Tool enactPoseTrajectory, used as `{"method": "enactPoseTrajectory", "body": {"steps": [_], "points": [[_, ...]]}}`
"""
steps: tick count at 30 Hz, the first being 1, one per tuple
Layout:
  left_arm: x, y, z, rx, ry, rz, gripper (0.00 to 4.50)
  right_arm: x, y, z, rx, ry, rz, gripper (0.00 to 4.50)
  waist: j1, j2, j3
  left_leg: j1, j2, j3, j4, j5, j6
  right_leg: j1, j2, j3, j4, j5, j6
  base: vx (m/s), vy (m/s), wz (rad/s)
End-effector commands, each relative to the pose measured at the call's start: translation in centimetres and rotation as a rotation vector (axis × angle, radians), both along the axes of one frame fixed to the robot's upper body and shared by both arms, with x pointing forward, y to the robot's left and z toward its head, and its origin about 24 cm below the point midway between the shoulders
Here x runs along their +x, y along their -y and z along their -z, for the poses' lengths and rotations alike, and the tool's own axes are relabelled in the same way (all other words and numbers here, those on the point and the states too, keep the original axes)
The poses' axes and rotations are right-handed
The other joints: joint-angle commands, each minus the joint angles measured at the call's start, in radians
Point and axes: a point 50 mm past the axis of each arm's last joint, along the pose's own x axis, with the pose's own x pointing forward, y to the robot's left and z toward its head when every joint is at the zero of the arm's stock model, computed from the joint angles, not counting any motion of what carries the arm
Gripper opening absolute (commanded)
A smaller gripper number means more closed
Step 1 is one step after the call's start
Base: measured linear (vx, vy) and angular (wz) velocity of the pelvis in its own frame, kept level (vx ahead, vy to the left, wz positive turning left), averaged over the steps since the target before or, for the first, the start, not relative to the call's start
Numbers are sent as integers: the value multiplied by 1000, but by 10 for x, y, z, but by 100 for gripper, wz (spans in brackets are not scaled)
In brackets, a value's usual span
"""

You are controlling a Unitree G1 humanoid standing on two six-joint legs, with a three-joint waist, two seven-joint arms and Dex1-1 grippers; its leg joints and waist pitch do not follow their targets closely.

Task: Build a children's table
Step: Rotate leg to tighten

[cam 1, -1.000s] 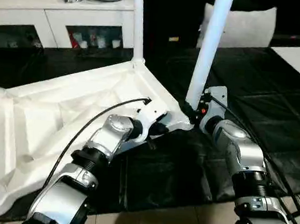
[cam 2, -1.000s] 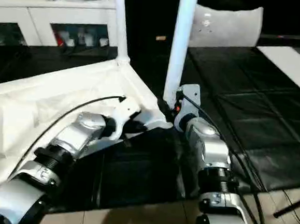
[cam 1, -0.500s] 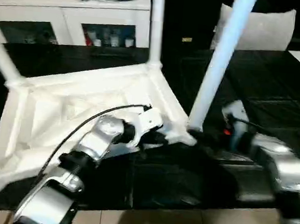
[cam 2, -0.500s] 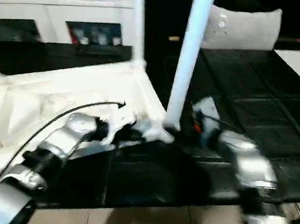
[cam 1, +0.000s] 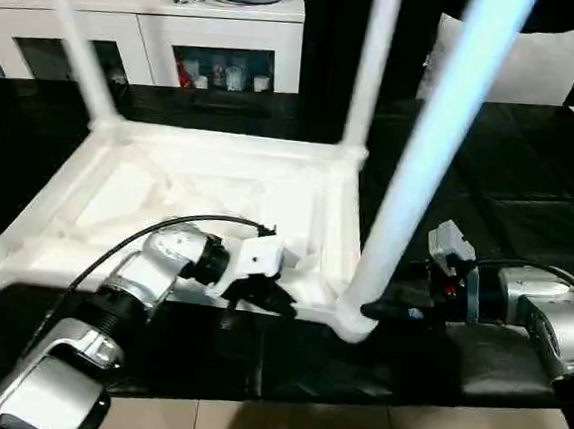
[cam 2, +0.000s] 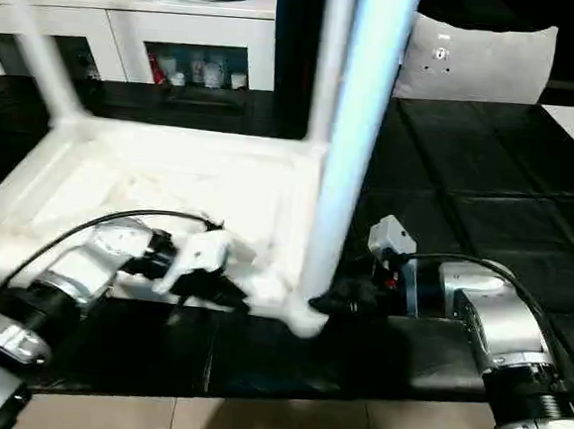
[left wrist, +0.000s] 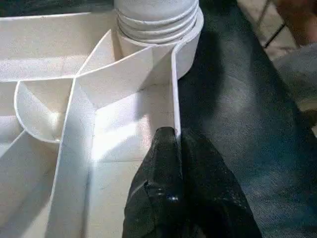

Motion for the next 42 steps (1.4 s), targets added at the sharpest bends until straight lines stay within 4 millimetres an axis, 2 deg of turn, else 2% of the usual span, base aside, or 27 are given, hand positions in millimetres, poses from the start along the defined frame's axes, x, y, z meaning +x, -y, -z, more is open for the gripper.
{"method": "enactPoseTrajectory", "body": {"steps": [1,6,7,8,12,16,19,21,23,24,25,26,27,28,29,30,31,33,37,39,40,41,42], "points": [[-2,11,-12,8,49,126,0,-1,-6,-5,23,-1,-44,309,-1,-15,-77,-7,18,12,-63,-119,103,72,-53,49,-74,-388,-99,0,0,0],[-2,9,-13,8,51,141,0,-3,-12,-2,36,-10,-70,277,-2,-15,-73,-4,15,13,-64,-143,85,70,-52,46,-82,-440,-80,0,0,0],[-2,9,-13,8,51,141,0,-3,-12,-2,37,-9,-70,251,-2,-15,-74,-4,15,13,-64,-142,83,70,-52,46,-82,-443,-77,0,0,0],[-3,9,-13,5,50,144,0,-3,-13,-1,47,-19,-79,245,-2,-17,-73,-5,13,13,-64,-141,83,70,-52,46,-84,-449,-72,0,0,0],[-3,9,-12,1,49,141,0,-5,-15,0,58,-45,-102,213,-1,-16,-76,-6,14,13,-63,-125,86,71,-51,46,-80,-431,-70,0,0,0],[0,11,-13,-44,25,74,0,-7,-17,3,67,-71,-104,203,0,-19,-76,-8,14,14,-63,-117,89,72,-52,47,-79,-425,-75,0,0,0],[6,14,-14,-63,23,-18,0,-4,-19,7,78,-73,-20,202,-2,-20,-72,-5,12,14,-63,-129,82,69,-51,44,-84,-459,-65,0,0,0],[14,21,-16,-102,16,-141,0,9,-27,15,64,-50,178,202,-10,-21,-69,-2,6,14,-61,-146,63,67,-51,37,-95,-514,-41,0,0,0],[15,23,-17,-105,13,-164,0,12,-29,17,59,-33,229,201,-18,-19,-66,0,1,14,-60,-157,49,62,-50,29,-105,-557,-19,0,0,0],[19,29,-18,-122,6,-239,0,21,-35,18,52,-10,357,201,-33,-17,-65,-6,0,11,-60,-171,43,69,-48,24,-108,-569,-2,0,0,0],[20,30,-18,-124,5,-248,0,22,-36,19,51,-9,367,200,-40,-16,-64,-3,-1,10,-60,-179,40,66,-47,19,-112,-577,4,0,0,0],[24,38,-18,-135,1,-326,0,29,-45,19,38,5,456,200,-61,-14,-65,-8,-2,6,-59,-198,37,72,-46,11,-116,-570,11,0,0,0],[28,45,-19,-147,-1,-393,0,34,-52,20,33,2,525,199,-68,-11,-66,-5,-4,6,-57,-201,37,70,-45,9,-120,-572,12,0,0,0],[30,48,-19,-153,-3,-426,0,36,-55,20,29,4,560,198,-75,-9,-68,-3,-4,6,-57,-203,39,70,-46,8,-120,-565,8,0,0,0],[34,55,-19,-165,-11,-501,0,42,-62,19,18,9,639,198,-87,-4,-68,-9,-3,3,-58,-197,42,75,-46,6,-120,-539,-1,0,0,0],[35,57,-20,-168,-11,-520,0,44,-64,19,15,11,660,198,-95,-6,-70,-6,-3,1,-57,-206,48,76,-46,3,-123,-530,-4,0,0,0],[38,64,-21,-176,8,-571,0,50,-70,19,7,8,740,197,-99,-4,-71,-5,-4,2,-58,-203,57,74,-47,6,-122,-512,-15,0,0,0],[41,70,-22,-186,20,-618,0,53,-75,18,9,15,779,197,-105,-6,-74,-8,-6,3,-58,-185,68,76,-48,10,-119,-478,-33,0,0,0],[43,81,-24,-201,59,-661,0,60,-86,12,51,66,843,197,-101,-6,-81,-14,1,2,-60,-113,94,83,-53,24,-97,-371,-75,15,-6,2],[44,80,-26,-205,59,-672,0,61,-87,8,72,81,856,251,-96,-5,-84,-18,4,1,-59,-66,111,86,-53,31,-83,-296,-107,0,0,0],[44,80,-26,-206,63,-670,0,61,-87,7,86,78,858,265,-96,-5,-84,-18,4,1,-59,-66,111,86,-53,31,-83,-296,-107,0,0,0],[44,78,-27,-207,68,-667,0,61,-86,5,102,76,857,268,-91,-5,-88,-19,6,0,-58,-29,129,89,-54,35,-71,-232,-130,0,0,0],[44,75,-28,-214,87,-633,0,60,-81,3,108,84,842,271,-87,-8,-87,-18,6,1,-58,-15,140,89,-55,37,-67,-212,-141,0,0,0]]}}
